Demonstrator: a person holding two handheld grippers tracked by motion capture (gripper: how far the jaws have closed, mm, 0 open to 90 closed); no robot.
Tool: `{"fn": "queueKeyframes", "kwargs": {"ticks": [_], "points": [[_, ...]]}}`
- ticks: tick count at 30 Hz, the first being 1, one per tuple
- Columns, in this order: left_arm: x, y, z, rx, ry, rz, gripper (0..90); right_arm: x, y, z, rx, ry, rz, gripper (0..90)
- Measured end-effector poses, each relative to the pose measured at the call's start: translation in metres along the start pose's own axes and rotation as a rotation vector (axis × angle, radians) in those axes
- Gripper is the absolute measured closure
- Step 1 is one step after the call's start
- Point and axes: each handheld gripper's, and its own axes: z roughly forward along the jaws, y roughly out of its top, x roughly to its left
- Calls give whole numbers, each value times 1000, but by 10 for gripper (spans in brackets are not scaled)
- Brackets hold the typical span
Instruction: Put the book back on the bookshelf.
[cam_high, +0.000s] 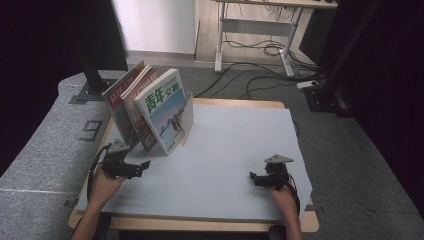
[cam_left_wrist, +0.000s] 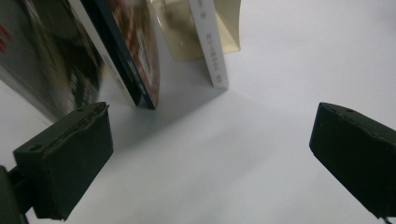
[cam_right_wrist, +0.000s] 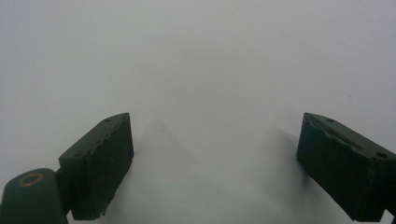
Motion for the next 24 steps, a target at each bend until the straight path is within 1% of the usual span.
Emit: {"fn": "queueKeyframes", "kwargs": {"ticks": [1,2,9,12,18,20,22,24], "points": [[1,-5,6,3,-2,-1,0,0,0,0,0,0,0,103],[1,-5,6,3,-2,-1,0,0,0,0,0,0,0,103],[1,-23,24,3,-21,-23,0,0,0,0,-1,-1,-1,103],[1,-29,31,19,-17,-22,0,0,0,0,-1,-2,-1,103],[-1,-39,45,65,-9,-5,0,0,0,0,-1,-3,-1,103],[-3,-40,47,85,-7,7,0,0,0,0,-1,-3,-1,104],[-6,-39,48,88,0,21,0,0,0,0,-1,-3,-1,104],[-7,-39,49,103,3,32,0,0,0,0,-1,-3,-2,104]]}}
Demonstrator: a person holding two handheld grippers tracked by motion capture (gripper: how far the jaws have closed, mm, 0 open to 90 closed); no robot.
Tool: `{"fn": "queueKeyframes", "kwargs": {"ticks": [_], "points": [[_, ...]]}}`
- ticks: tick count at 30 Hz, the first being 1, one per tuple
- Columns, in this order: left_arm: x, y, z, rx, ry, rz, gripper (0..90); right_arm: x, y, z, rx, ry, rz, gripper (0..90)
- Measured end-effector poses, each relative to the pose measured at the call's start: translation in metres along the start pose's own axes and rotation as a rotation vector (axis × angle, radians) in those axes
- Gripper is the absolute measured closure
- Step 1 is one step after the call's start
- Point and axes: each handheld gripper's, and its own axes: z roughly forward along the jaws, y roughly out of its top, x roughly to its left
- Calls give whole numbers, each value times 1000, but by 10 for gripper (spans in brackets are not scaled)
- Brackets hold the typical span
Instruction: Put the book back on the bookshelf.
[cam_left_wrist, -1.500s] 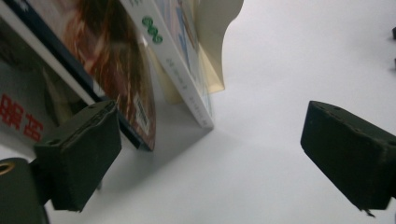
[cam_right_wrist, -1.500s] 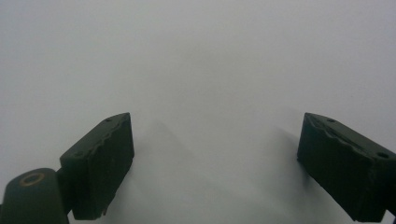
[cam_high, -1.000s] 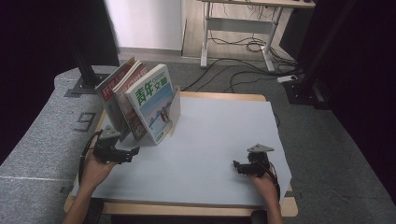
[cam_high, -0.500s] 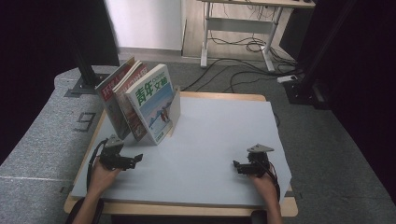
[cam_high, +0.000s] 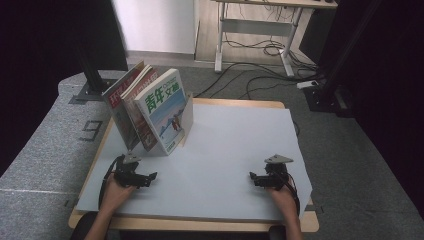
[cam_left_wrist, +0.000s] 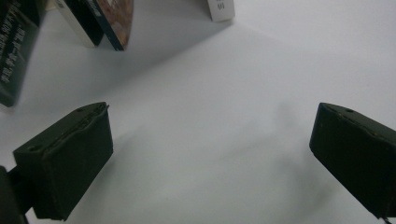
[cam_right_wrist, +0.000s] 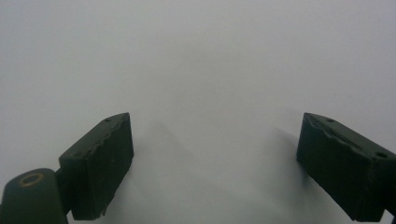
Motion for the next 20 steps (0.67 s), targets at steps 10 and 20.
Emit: {"fn": "queueKeyframes", "kwargs": {"ticks": [10,20], "points": [[-4,2,6,58,18,22,0,0,0,0,0,0,0,104],[-4,2,6,57,17,19,0,0,0,0,0,0,0,104]]}}
